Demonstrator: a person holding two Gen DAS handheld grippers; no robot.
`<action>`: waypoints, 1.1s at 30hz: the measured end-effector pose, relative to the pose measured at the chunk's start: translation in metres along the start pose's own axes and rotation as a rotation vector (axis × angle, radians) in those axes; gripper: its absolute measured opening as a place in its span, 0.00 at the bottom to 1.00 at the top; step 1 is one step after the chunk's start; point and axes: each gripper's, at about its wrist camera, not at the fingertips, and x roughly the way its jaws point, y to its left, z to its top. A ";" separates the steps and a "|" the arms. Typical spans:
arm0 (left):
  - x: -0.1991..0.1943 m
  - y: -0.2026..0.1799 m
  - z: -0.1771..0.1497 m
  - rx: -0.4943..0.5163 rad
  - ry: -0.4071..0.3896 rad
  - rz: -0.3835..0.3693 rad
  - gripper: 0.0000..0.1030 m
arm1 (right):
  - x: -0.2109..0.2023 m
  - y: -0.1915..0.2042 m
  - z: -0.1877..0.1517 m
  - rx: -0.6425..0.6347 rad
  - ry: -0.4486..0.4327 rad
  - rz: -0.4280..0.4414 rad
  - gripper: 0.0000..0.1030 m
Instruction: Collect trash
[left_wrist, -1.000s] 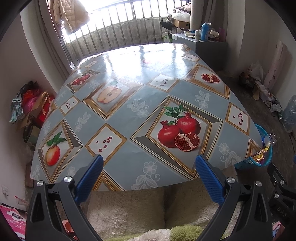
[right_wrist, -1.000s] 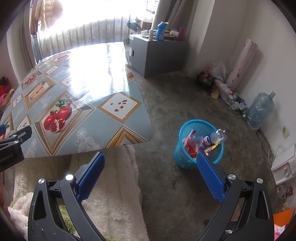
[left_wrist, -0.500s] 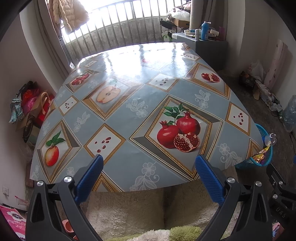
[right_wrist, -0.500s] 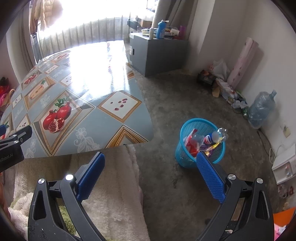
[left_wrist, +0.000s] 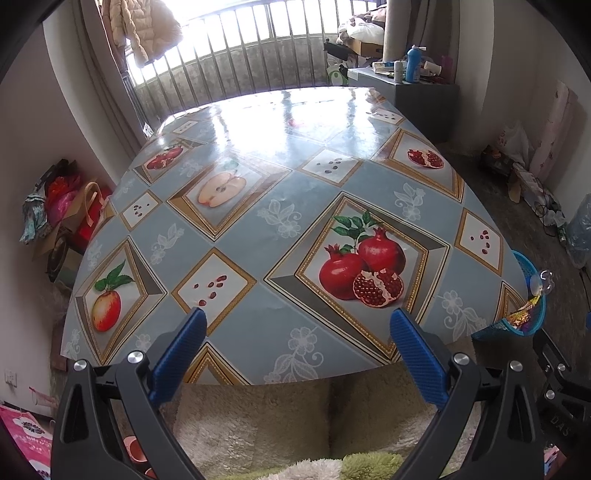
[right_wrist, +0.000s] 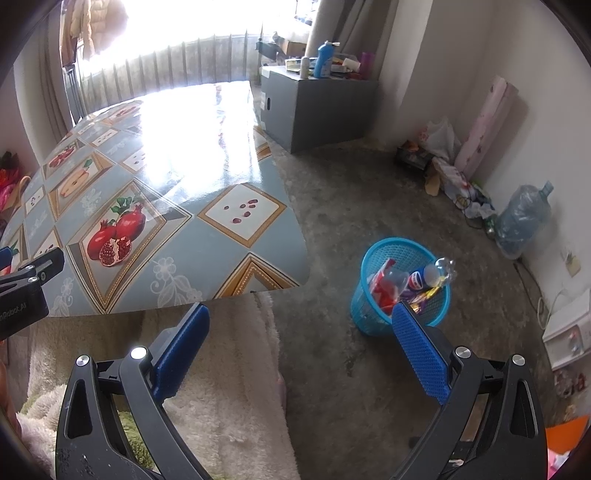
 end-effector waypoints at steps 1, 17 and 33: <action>0.000 0.000 0.000 0.001 0.000 0.002 0.95 | 0.000 0.000 0.000 0.000 0.000 0.000 0.92; -0.001 0.003 0.000 0.000 -0.007 0.003 0.95 | -0.003 0.000 0.003 -0.011 -0.002 0.004 0.92; -0.005 0.002 -0.001 0.001 -0.009 0.003 0.94 | -0.004 -0.001 0.004 -0.013 -0.005 0.005 0.92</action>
